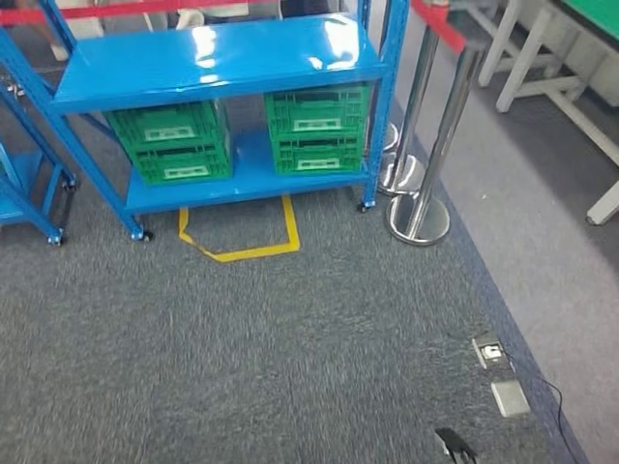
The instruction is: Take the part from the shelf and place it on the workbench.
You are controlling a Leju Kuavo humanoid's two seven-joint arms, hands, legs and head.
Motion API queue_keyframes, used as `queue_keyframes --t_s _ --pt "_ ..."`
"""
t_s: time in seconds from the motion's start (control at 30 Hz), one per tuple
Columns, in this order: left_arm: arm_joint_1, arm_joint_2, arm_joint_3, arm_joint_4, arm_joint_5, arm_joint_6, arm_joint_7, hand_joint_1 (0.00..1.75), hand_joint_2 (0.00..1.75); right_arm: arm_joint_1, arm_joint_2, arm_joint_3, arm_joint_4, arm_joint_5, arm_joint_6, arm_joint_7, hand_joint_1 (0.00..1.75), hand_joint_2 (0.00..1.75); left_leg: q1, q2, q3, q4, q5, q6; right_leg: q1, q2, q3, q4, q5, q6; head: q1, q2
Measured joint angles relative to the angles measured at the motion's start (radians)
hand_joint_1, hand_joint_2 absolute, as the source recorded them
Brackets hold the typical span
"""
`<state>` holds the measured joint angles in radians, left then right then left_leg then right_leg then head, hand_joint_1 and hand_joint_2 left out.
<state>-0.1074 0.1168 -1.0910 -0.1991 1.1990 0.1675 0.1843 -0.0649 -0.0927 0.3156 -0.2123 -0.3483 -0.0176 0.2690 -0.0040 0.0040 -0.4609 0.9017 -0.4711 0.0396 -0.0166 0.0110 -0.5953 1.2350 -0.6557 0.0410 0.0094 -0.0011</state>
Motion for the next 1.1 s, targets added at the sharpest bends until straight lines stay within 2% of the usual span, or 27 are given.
queue_keyframes --t_s 0.03,0.07,0.1,0.17,0.2,0.27,0.3,0.33,0.37,0.43,0.47,0.5,0.53,0.57,0.6,0.63,0.67,0.7,0.73,0.8,0.83,0.9,0.97,1.0,1.03,1.07,1.1 --pt "0.002 -0.001 0.0 0.0 0.0 0.0 0.0 0.0 0.0 0.001 0.0 0.0 0.001 0.0 0.0 0.0 0.0 0.0 0.005 0.0 0.019 0.0 -0.013 -0.006 -0.005 -0.002 -0.002 -0.036 0.019 0.007 0.004 0.0" --pt "0.003 -0.001 0.0 0.0 0.0 0.0 0.0 0.0 0.0 0.003 0.0 0.0 0.003 0.0 0.0 0.0 0.0 0.0 0.009 0.0 0.038 0.0 -0.028 -0.012 -0.011 -0.006 0.005 -0.098 0.063 0.014 0.008 0.0" --pt "0.004 -0.001 0.0 0.0 0.0 0.0 0.0 0.0 0.0 0.007 0.0 0.0 0.005 0.0 0.0 0.001 0.0 0.0 0.012 0.0 0.056 0.003 -0.043 -0.02 -0.015 -0.013 0.01 -0.157 0.119 0.019 0.013 0.0" --pt "0.002 0.001 0.0 0.001 0.0 0.0 0.0 0.0 0.0 0.01 0.001 0.0 0.009 0.0 0.0 0.0 0.0 0.0 0.011 0.002 0.076 0.006 -0.068 -0.034 -0.017 -0.021 0.02 -0.229 0.193 0.009 0.02 0.0" --pt "-0.001 0.002 0.0 0.001 0.0 0.0 0.0 0.0 0.0 0.008 0.002 0.0 0.009 0.0 0.0 0.0 0.0 0.0 0.01 0.003 0.08 0.009 -0.075 -0.041 -0.014 -0.021 0.022 -0.232 0.201 -0.003 0.019 0.0" --pt "-0.008 0.001 0.0 0.001 0.0 0.0 0.0 0.0 0.0 0.001 0.002 -0.001 0.009 0.0 0.0 0.0 0.0 0.0 0.011 0.004 0.074 0.031 -0.073 -0.053 -0.012 -0.011 0.038 -0.233 0.192 -0.024 0.013 0.0" --pt "-0.01 0.001 0.0 0.001 0.0 0.0 0.0 0.0 0.0 -0.001 0.002 -0.002 0.009 0.0 0.0 0.0 0.0 0.0 0.012 0.003 0.056 0.069 -0.066 -0.059 -0.013 -0.009 0.046 -0.237 0.187 -0.031 0.008 0.0" --pt "-0.012 0.0 0.0 0.001 0.0 0.0 0.0 0.0 0.0 -0.002 0.002 -0.002 0.009 -0.001 0.0 0.0 0.0 0.0 0.013 0.003 0.022 0.125 -0.063 -0.064 -0.014 -0.008 0.057 -0.243 0.182 -0.037 0.003 0.0" --pt "-0.013 0.0 -0.001 0.001 -0.001 0.0 -0.001 0.0 0.0 -0.002 0.002 -0.002 0.01 -0.002 0.0 0.0 0.0 0.0 0.014 0.002 -0.026 0.195 -0.072 -0.068 -0.015 -0.007 0.069 -0.25 0.177 -0.043 -0.002 0.0" --pt "-0.011 -0.001 -0.001 0.001 -0.002 0.0 -0.001 0.0 0.0 -0.001 0.002 -0.003 0.011 -0.006 0.0 0.0 0.0 0.0 0.015 0.001 -0.128 0.316 -0.121 -0.072 -0.015 -0.004 0.091 -0.26 0.163 -0.048 -0.01 0.0" --pt "-0.009 -0.001 -0.002 0.001 -0.003 0.0 -0.001 0.0 0.0 -0.001 0.002 -0.003 0.011 -0.008 0.0 0.0 0.0 0.0 0.015 0.001 -0.168 0.346 -0.144 -0.072 -0.014 -0.001 0.103 -0.263 0.155 -0.048 -0.013 0.0" --pt "-0.007 0.0 -0.003 0.001 -0.003 0.0 -0.001 0.0 0.0 -0.001 0.002 -0.004 0.011 -0.01 0.0 -0.001 0.0 0.0 0.015 0.001 -0.192 0.345 -0.15 -0.071 -0.014 0.002 0.117 -0.265 0.144 -0.048 -0.014 0.0" --pt "-0.005 0.001 -0.004 0.001 -0.004 0.001 -0.001 0.0 0.0 -0.001 0.002 -0.004 0.011 -0.012 0.0 -0.001 0.0 0.0 0.015 0.001 -0.201 0.315 -0.135 -0.069 -0.015 0.005 0.131 -0.266 0.134 -0.047 -0.017 0.0" --pt "-0.004 0.001 -0.004 0.001 -0.003 0.001 -0.002 0.0 0.0 0.0 0.002 -0.005 0.011 -0.014 0.0 -0.001 0.0 0.0 0.015 0.001 -0.196 0.259 -0.095 -0.065 -0.015 0.008 0.145 -0.266 0.123 -0.045 -0.02 0.0" --pt "-0.003 0.002 -0.005 0.001 -0.002 0.002 -0.002 0.0 0.0 0.0 0.002 -0.005 0.012 -0.015 0.0 -0.002 0.0 0.0 0.014 0.001 -0.184 0.192 -0.037 -0.061 -0.015 0.009 0.156 -0.267 0.112 -0.043 -0.024 0.0" --pt "-0.003 0.003 -0.005 0.001 -0.001 0.003 -0.003 0.0 0.0 0.0 0.002 -0.005 0.012 -0.017 0.0 -0.002 0.0 0.0 0.012 0.002 -0.172 0.143 -0.006 -0.056 -0.013 0.011 0.165 -0.268 0.1 -0.039 -0.028 0.0" --pt "-0.004 0.003 -0.006 0.001 0.0 0.003 -0.004 0.0 0.0 -0.001 0.002 -0.006 0.012 -0.018 0.0 -0.003 0.0 0.0 0.01 0.002 -0.162 0.109 0.01 -0.052 -0.012 0.012 0.175 -0.272 0.088 -0.033 -0.031 0.0" --pt "-0.005 0.003 -0.007 0.001 0.001 0.003 -0.005 0.0 0.0 -0.002 0.002 -0.006 0.012 -0.02 0.0 -0.004 0.0 0.0 0.008 0.001 -0.153 0.093 0.008 -0.047 -0.011 0.014 0.189 -0.272 0.084 -0.026 -0.033 0.0" --pt "-0.006 0.002 -0.008 0.001 0.002 0.003 -0.006 0.0 0.0 -0.003 0.002 -0.007 0.012 -0.021 0.0 -0.006 0.0 0.0 0.007 -0.001 -0.145 0.091 -0.01 -0.042 -0.008 0.015 0.202 -0.271 0.084 -0.018 -0.033 0.0" --pt "-0.004 0.002 -0.01 0.001 0.004 0.003 -0.007 0.0 0.0 -0.003 0.003 -0.007 0.012 -0.022 0.0 -0.008 0.0 0.0 0.01 -0.004 -0.118 0.075 0.006 -0.027 -0.008 0.01 0.225 -0.261 0.082 -0.007 -0.027 0.0" --pt "-0.003 0.001 -0.01 0.001 0.005 0.003 -0.008 0.0 0.0 -0.003 0.003 -0.007 0.013 -0.022 0.0 -0.009 0.0 0.0 0.011 -0.001 -0.104 0.072 0.013 -0.02 -0.008 0.006 0.218 -0.239 0.07 -0.004 -0.022 0.0" --pt "-0.001 0.002 -0.012 0.001 0.008 0.002 -0.008 0.0 0.0 -0.004 0.003 -0.007 0.013 -0.022 0.0 -0.01 0.0 0.0 0.008 0.003 -0.084 0.07 0.012 -0.008 -0.009 0.0 0.163 -0.136 0.023 -0.001 -0.009 0.0" --pt "-0.002 0.003 -0.012 0.001 0.011 0.002 -0.008 0.0 0.0 -0.004 0.003 -0.007 0.013 -0.022 0.0 -0.011 0.0 0.0 0.002 0.003 -0.072 0.07 -0.001 -0.001 -0.006 -0.002 0.079 -0.024 -0.036 -0.001 0.001 0.0" --pt "-0.001 0.003 -0.012 0.001 0.013 0.001 -0.008 0.0 0.0 -0.002 0.003 -0.007 0.014 -0.023 0.0 -0.012 0.0 0.0 -0.001 0.002 -0.065 0.07 -0.008 0.0 -0.003 -0.002 0.053 -0.005 -0.049 -0.003 0.006 0.0" --pt "-0.001 0.003 -0.012 0.001 0.014 0.0 -0.007 0.0 0.0 -0.001 0.003 -0.007 0.014 -0.023 0.0 -0.013 0.0 0.0 -0.005 0.001 -0.056 0.07 -0.016 0.001 -0.001 -0.002 0.043 -0.021 -0.04 -0.007 0.011 0.0" --pt "0.001 0.003 -0.013 0.001 0.016 0.0 -0.007 0.0 0.0 0.0 0.003 -0.007 0.014 -0.023 0.0 -0.015 0.0 0.0 -0.008 0.001 -0.045 0.07 -0.024 0.002 0.003 -0.002 0.047 -0.068 -0.005 -0.014 0.015 0.0" --pt "0.002 0.002 -0.013 0.001 0.017 0.0 -0.006 0.0 0.0 0.002 0.002 -0.007 0.015 -0.023 0.0 -0.016 0.0 0.0 -0.01 0.0 -0.035 0.07 -0.032 0.001 0.009 -0.002 0.057 -0.127 0.05 -0.026 0.02 0.0"
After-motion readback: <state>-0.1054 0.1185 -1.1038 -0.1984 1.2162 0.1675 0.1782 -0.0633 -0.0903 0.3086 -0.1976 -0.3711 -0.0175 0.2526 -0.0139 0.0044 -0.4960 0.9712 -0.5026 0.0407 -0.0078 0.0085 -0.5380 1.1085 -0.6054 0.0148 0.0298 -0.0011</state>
